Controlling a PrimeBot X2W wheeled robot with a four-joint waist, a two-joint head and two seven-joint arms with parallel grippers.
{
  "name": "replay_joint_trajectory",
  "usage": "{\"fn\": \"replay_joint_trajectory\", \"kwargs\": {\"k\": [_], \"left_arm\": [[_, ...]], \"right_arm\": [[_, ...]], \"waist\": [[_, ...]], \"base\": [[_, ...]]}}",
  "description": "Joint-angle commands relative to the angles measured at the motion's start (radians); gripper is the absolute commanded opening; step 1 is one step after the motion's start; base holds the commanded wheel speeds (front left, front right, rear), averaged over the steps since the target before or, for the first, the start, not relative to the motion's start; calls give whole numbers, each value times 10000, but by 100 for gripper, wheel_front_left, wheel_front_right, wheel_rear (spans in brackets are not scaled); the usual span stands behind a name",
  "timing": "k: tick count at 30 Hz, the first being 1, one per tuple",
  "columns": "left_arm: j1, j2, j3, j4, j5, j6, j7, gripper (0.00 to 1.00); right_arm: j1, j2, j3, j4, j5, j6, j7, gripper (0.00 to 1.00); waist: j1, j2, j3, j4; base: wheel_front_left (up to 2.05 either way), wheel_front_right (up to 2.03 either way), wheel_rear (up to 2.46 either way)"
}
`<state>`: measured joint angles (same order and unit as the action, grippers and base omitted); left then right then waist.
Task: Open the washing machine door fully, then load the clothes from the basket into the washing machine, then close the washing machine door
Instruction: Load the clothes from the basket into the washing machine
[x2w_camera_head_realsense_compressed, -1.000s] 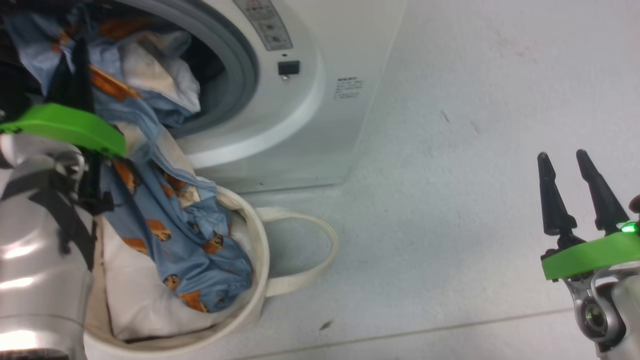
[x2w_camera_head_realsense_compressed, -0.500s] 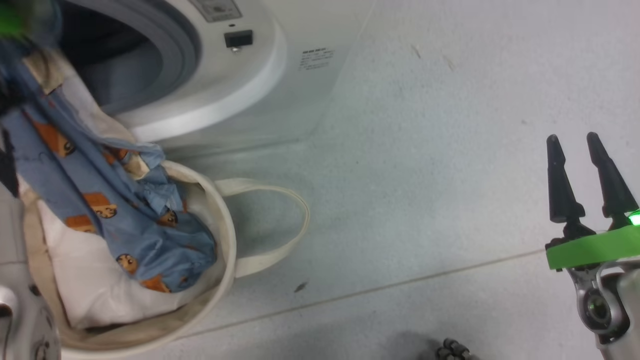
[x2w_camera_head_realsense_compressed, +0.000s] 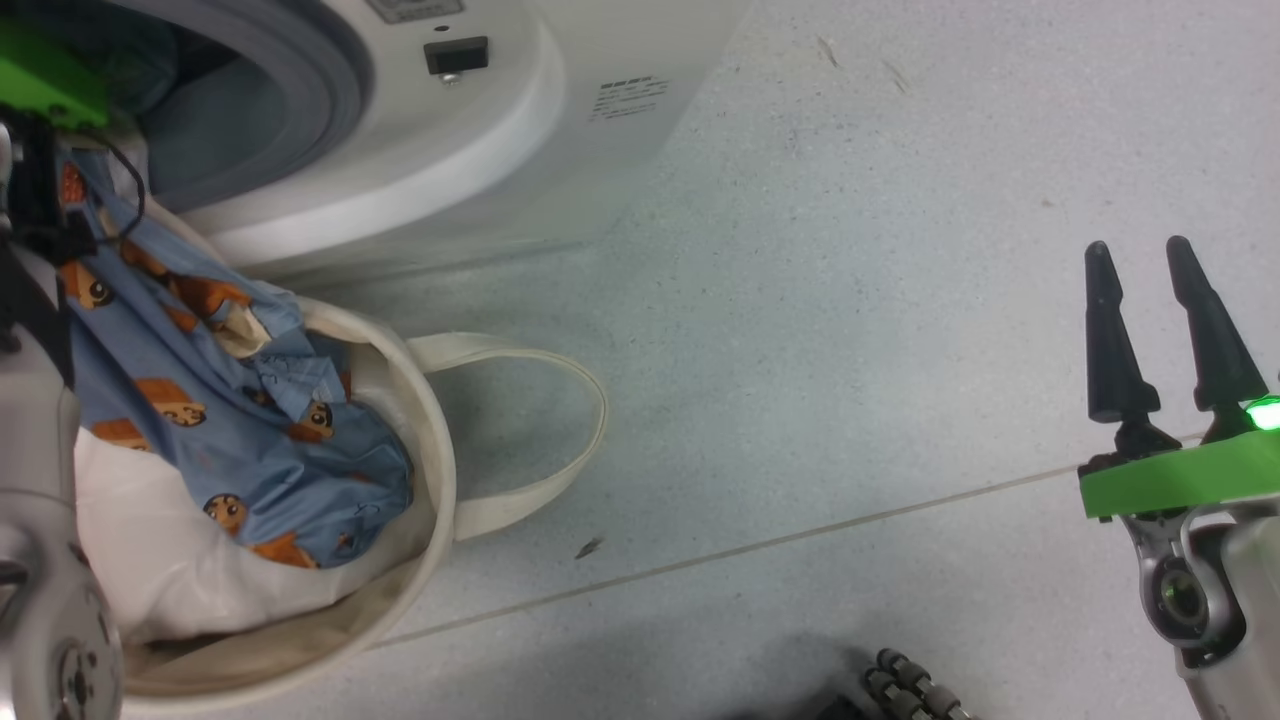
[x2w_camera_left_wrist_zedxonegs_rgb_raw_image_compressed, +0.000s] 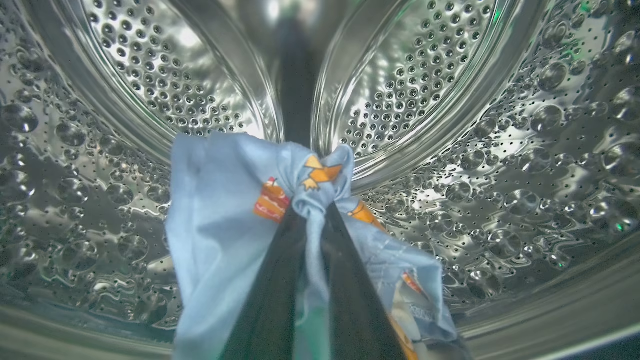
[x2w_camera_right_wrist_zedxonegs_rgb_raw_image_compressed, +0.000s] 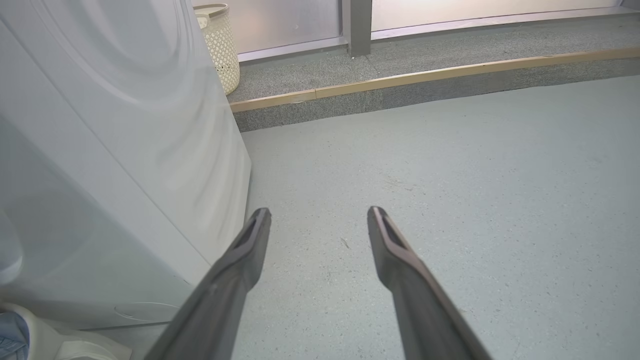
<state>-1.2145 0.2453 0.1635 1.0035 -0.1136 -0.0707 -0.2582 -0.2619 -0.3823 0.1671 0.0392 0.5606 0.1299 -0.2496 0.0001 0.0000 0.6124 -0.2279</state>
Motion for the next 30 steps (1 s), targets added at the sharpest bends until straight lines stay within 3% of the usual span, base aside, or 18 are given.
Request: {"fn": "replay_joint_trajectory", "kwargs": {"k": [1, 3, 7, 10, 15, 30], "left_arm": [[-297, 507, -16, -214, 125, 13, -35, 89], [-429, 510, -122, 5, 213, -9, -35, 100], [-618, 403, -272, 1130, 207, -112, 30, 100], [-843, 403, -252, 2207, 103, -47, 694, 100], [-763, 322, -271, 2696, 2, 166, 1447, 100], [706, -130, -274, 2535, -480, -350, 2, 100]], "right_arm": [[162, -100, 37, -286, -103, 8, -121, 100], [156, -94, 36, -289, -113, 8, -121, 100], [140, -94, 76, -244, -123, 8, -121, 100], [120, -111, 95, -220, -111, 8, -121, 100], [121, -144, 107, -147, -95, 8, -121, 100], [-165, -117, 830, 379, 206, 8, -122, 100]], "waist": [[-1, 0, 12, -14], [-1, 0, 31, -23], [-1, 0, -12, -19], [-1, 0, -91, -30], [-1, 0, -359, 18], [-1, 0, -1938, 380]], "base": [[0, 0, 0], [0, 0, 0], [0, 0, 0], [0, 0, 0], [0, 0, 0], [0, 0, 0]]}}
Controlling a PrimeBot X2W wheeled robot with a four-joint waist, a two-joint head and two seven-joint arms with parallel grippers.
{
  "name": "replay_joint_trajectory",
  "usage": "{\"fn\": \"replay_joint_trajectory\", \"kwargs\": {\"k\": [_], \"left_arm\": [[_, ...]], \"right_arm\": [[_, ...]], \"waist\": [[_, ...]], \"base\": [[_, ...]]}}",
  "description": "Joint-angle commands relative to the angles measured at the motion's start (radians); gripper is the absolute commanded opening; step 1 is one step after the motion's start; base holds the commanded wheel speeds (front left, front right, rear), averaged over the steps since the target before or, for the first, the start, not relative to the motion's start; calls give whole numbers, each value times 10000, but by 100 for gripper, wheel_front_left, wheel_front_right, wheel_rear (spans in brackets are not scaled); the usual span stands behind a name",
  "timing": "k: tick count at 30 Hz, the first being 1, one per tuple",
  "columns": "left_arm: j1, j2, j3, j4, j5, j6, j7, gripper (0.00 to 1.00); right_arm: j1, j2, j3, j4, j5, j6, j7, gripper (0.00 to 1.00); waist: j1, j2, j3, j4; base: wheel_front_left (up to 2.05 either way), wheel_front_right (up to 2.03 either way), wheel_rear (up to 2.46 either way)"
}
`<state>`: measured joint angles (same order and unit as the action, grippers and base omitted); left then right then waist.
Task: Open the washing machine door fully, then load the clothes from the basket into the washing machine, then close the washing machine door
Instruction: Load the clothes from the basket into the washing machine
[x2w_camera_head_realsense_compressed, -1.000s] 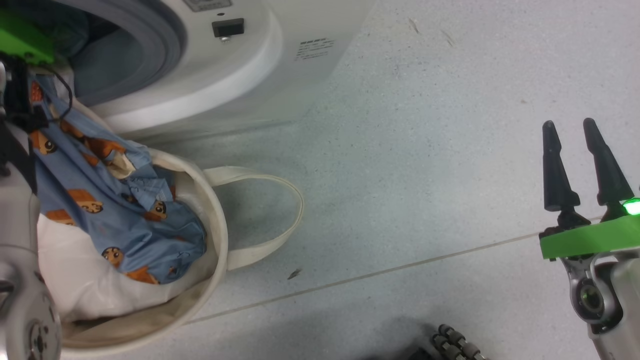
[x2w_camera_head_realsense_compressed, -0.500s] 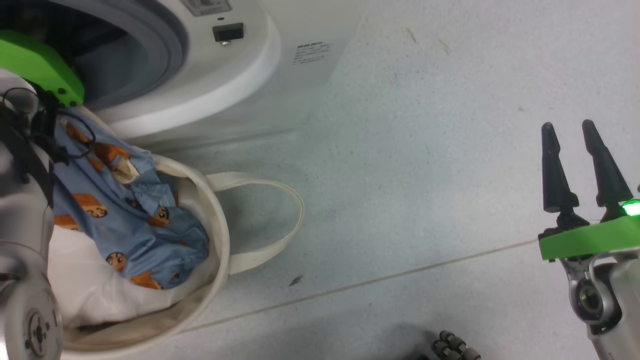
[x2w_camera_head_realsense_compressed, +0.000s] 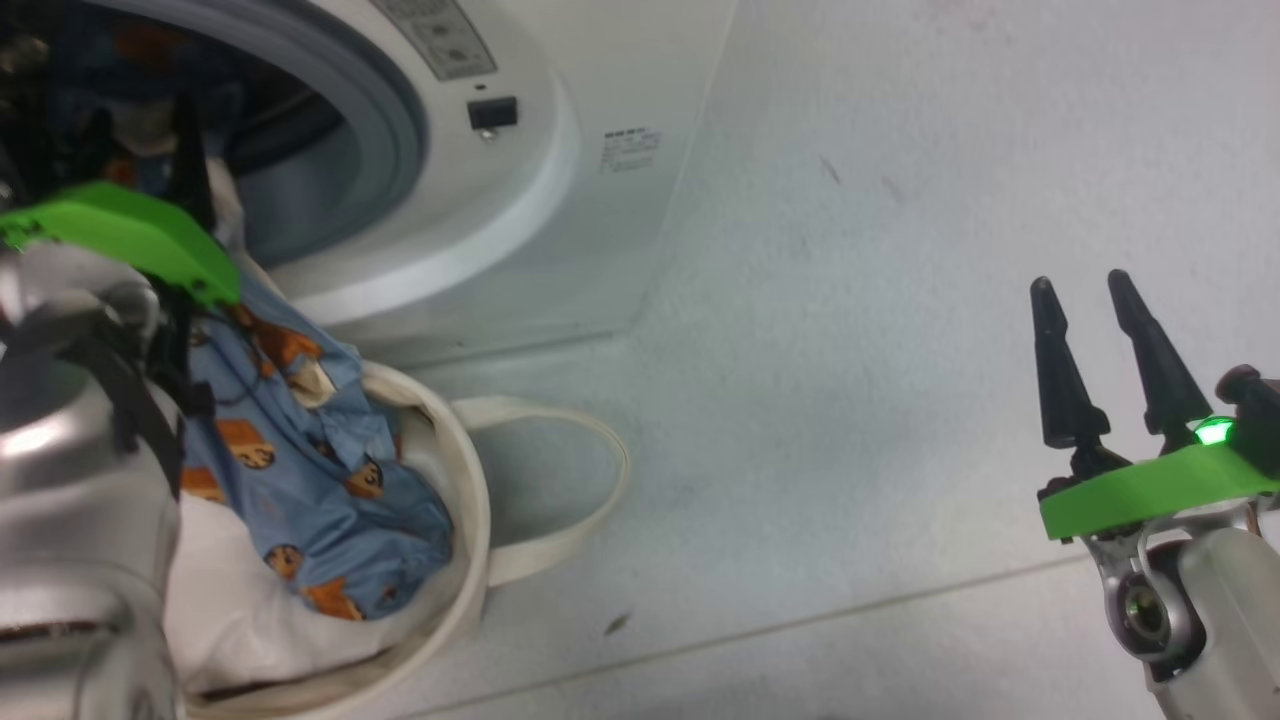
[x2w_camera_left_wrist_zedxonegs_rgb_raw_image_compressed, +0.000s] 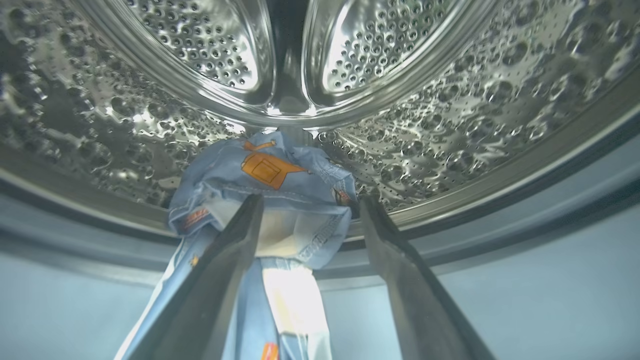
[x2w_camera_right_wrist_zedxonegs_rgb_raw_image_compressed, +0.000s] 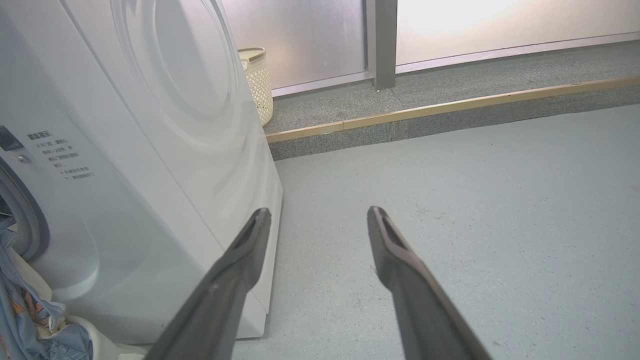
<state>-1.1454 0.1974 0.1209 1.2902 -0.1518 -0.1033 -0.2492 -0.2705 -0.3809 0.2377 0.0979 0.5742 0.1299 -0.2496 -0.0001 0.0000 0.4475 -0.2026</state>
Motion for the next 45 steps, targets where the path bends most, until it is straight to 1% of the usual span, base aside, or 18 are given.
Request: {"fn": "replay_joint_trajectory", "kwargs": {"k": [1, 9, 12, 15, 17, 19, 21, 22, 23, 25, 32, 35, 45], "left_arm": [[187, 306, 204, -452, -194, -72, -107, 100], [2143, 22, 590, -2777, -605, -231, -123, 100], [2787, -63, 544, -3507, -611, -257, -124, 100], [3328, -244, 251, -4106, -779, -268, -124, 100], [3678, -305, -204, -4519, -1015, -270, -124, 100], [4069, -257, -673, -4843, -1364, -271, -125, 100], [4434, -139, -922, -5130, -1758, -272, -125, 100], [4621, -67, -947, -5262, -1930, -272, -125, 100], [5004, 17, -782, -5479, -2236, -272, -125, 100], [5396, 20, -453, -5640, -2401, -272, -125, 100], [6609, -58, -835, -6472, -1958, -273, -125, 100], [6926, 41, -1009, -6540, -1692, -271, -125, 100], [7604, 136, -771, -7009, -1257, -109, -126, 100]], "right_arm": [[-90, -129, 185, -152, 96, 8, -122, 100], [-171, -102, 780, 237, 301, 8, -122, 100], [-166, -122, 1003, 367, 357, 8, -122, 100], [-200, -157, 1180, 395, 400, 8, -122, 100], [-213, -179, 1275, 403, 424, 8, -122, 100], [-221, -190, 1363, 405, 445, 8, -122, 100], [-213, -199, 1438, 409, 458, 8, -122, 100], [-207, -197, 1470, 414, 460, 8, -122, 100], [-177, -183, 1539, 406, 457, 8, -122, 100], [-120, -135, 1581, 384, 443, 8, -122, 100], [282, 21, 1481, 416, 356, 8, -122, 100], [412, 48, 1313, 405, 248, 8, -122, 100], [602, 285, 664, 222, -270, 8, -122, 100]], "waist": [[1, 0, -440, 171], [1, 0, -1653, 619], [1, 0, -2066, 823], [1, 0, -2351, 1075], [1, 0, -2528, 1253], [1, 0, -2709, 1406], [1, 0, -2899, 1542], [1, 0, -3009, 1600], [1, 0, -3217, 1706], [1, 0, -3430, 1808], [1, 0, -3923, 2261], [1, 0, -4019, 2413], [1, 0, -4084, 2410]], "base": [[0, 0, 0], [0, 0, 0], [0, 0, 0], [0, 0, 0], [0, 0, 0], [0, 0, 0], [0, 0, 0], [0, 0, 0], [0, 0, 0], [0, 0, 0], [0, 0, 0], [0, 0, 0], [0, 0, 0]]}}
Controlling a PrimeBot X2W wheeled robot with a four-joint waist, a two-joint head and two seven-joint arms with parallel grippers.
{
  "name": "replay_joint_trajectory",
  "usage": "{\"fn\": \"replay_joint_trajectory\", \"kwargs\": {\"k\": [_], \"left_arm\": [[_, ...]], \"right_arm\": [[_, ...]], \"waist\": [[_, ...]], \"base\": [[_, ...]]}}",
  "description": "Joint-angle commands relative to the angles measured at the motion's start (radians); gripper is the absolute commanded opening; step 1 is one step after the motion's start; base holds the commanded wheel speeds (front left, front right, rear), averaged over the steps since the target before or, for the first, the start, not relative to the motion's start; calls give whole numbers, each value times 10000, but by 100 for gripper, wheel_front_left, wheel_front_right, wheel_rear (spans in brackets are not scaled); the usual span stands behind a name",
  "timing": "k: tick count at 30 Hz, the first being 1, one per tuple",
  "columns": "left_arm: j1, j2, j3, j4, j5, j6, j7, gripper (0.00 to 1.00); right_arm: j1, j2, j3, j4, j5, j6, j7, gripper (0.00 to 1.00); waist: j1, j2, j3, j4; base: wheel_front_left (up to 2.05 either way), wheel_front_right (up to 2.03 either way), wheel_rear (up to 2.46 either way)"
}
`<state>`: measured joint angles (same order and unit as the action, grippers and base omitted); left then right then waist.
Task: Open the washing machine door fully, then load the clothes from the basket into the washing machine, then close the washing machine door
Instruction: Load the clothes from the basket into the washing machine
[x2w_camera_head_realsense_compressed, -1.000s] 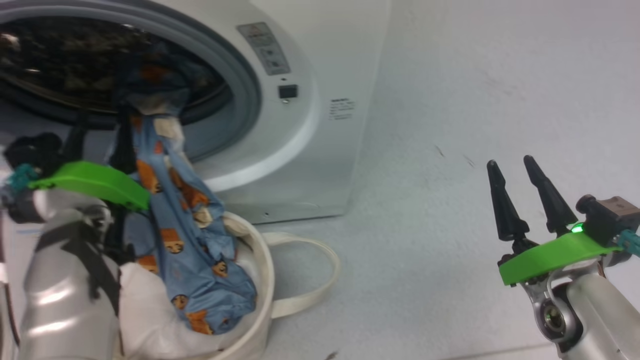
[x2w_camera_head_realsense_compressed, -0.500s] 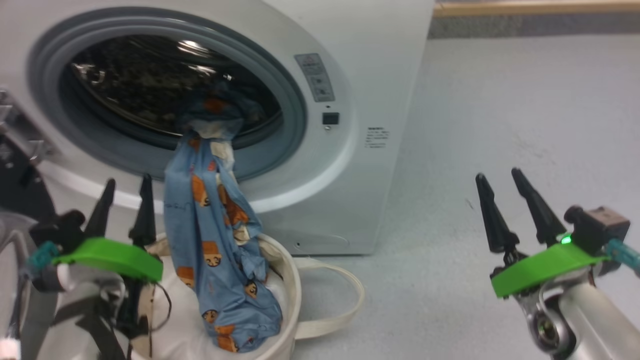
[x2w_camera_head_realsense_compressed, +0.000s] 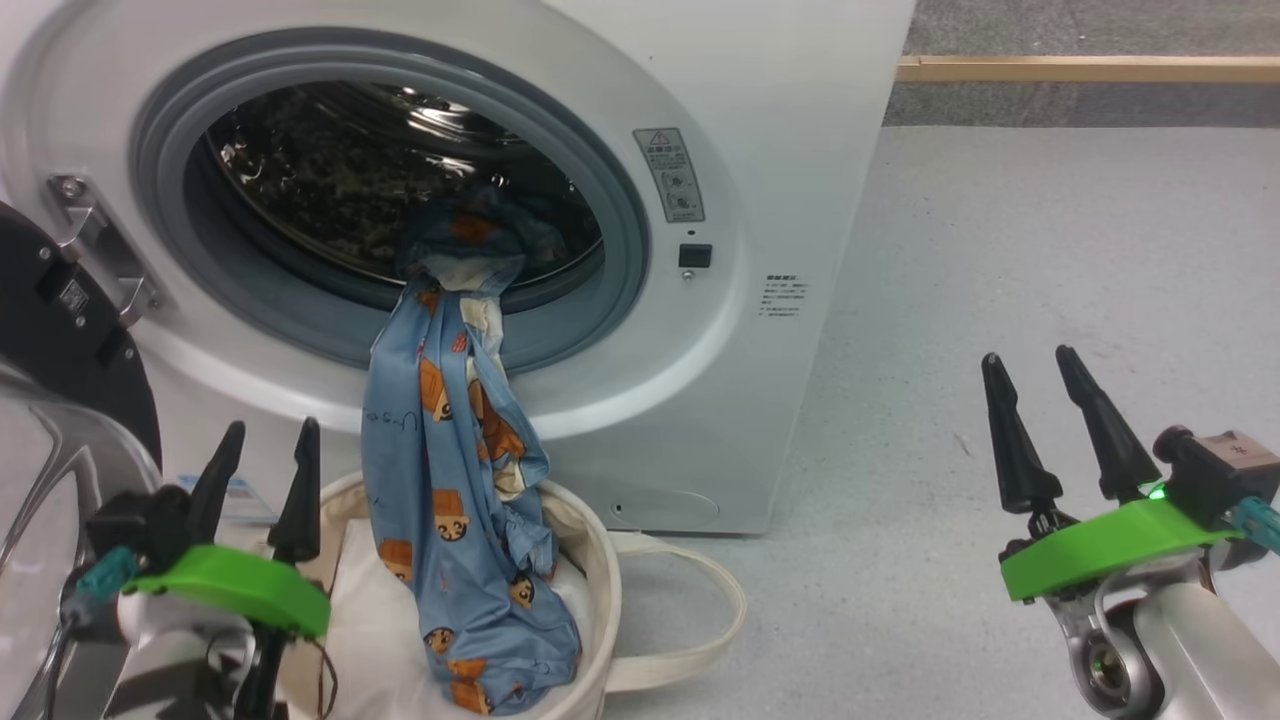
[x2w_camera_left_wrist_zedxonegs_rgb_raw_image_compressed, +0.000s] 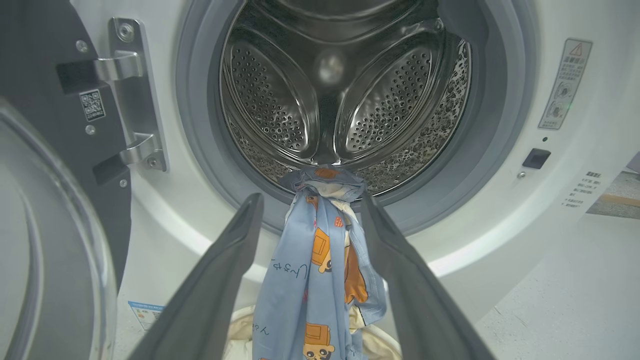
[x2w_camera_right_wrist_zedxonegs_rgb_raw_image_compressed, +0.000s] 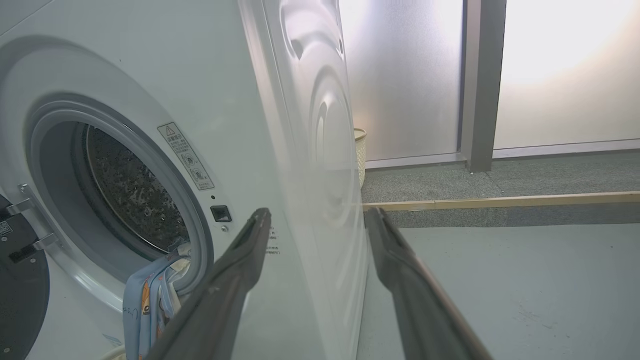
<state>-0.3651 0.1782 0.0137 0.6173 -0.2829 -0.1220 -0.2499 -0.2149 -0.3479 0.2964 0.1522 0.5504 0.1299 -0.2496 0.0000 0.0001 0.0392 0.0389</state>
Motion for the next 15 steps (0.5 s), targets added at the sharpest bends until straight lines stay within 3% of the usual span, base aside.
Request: {"fn": "replay_joint_trajectory", "kwargs": {"k": [1, 15], "left_arm": [[-101, 306, 351, -325, 68, 79, -118, 100], [497, 30, 575, -842, 383, 24, -118, 100]], "right_arm": [[65, -13, 28, -345, -84, 8, -122, 100], [152, 91, 1, -221, -176, 8, -122, 100]], "waist": [[0, -1, -12, -27], [0, -1, 24, -83]], "base": [[0, 0, 0], [0, 0, 0]]}}
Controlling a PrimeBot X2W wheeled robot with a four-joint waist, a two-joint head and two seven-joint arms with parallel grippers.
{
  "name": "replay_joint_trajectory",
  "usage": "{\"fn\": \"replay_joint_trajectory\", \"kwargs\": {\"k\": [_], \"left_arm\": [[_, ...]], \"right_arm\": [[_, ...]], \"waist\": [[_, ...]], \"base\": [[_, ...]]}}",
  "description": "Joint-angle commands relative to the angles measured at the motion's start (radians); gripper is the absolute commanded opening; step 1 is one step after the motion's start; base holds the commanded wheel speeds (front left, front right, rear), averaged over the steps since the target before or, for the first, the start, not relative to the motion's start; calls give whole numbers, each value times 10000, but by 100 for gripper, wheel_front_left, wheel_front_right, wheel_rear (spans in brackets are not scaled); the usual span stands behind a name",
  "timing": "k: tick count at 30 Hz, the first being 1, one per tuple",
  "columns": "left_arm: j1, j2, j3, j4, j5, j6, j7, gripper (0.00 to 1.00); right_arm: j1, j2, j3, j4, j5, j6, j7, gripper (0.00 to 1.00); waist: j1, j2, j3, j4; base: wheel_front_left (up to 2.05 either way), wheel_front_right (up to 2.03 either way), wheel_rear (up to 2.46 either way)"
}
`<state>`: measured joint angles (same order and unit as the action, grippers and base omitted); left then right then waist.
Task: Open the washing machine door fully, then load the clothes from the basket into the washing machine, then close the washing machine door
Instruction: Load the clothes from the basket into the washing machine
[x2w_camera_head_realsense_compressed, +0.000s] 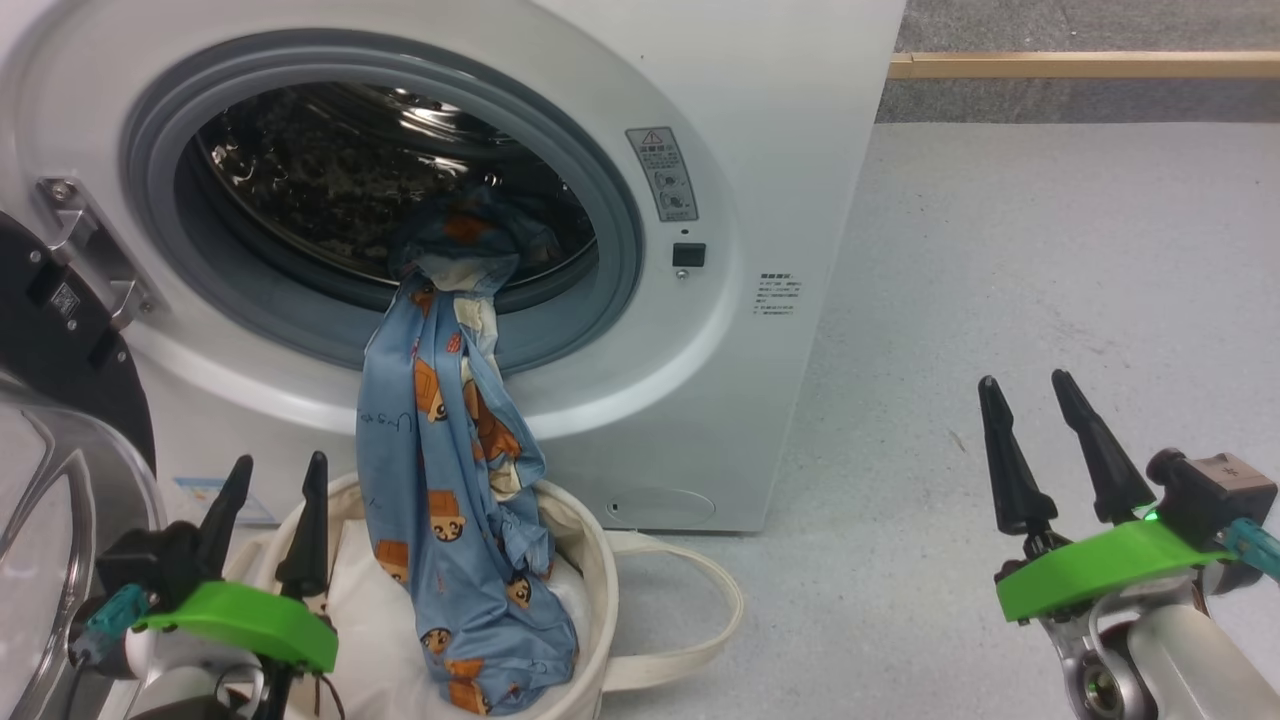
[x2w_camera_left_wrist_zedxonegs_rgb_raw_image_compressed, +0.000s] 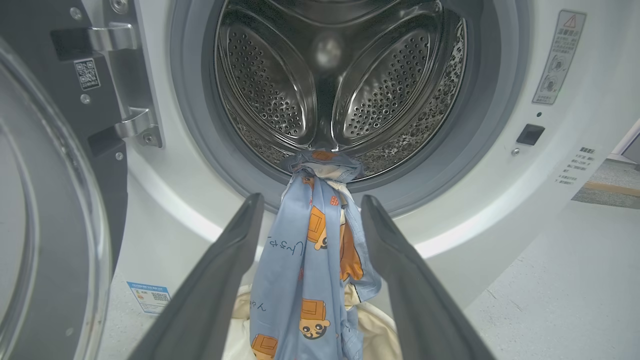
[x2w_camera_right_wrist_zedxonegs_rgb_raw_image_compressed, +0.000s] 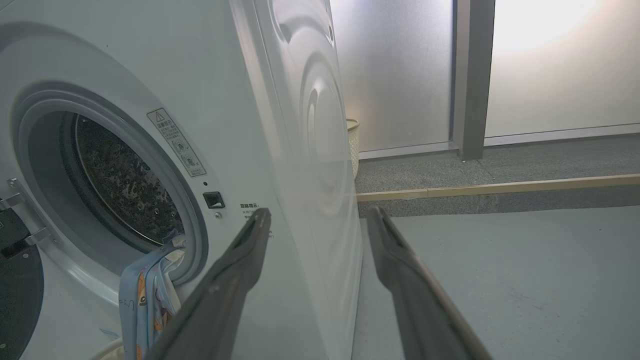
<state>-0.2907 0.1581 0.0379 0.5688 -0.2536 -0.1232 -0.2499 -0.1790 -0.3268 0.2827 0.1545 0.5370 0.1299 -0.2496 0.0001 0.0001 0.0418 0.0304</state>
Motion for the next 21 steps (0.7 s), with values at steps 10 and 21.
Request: {"fn": "replay_joint_trajectory", "kwargs": {"k": [10, 21], "left_arm": [[-181, 104, 445, -413, 193, 3, -118, 100], [-306, -36, 432, 279, 95, -31, -95, 100]], "right_arm": [[-226, -177, 189, -247, 17, 8, -122, 100], [-344, -174, 266, -265, 86, 8, -122, 100]], "waist": [[-1, -1, 63, 0], [-1, -1, 383, -130]], "base": [[0, 0, 0], [0, 0, 0]]}}
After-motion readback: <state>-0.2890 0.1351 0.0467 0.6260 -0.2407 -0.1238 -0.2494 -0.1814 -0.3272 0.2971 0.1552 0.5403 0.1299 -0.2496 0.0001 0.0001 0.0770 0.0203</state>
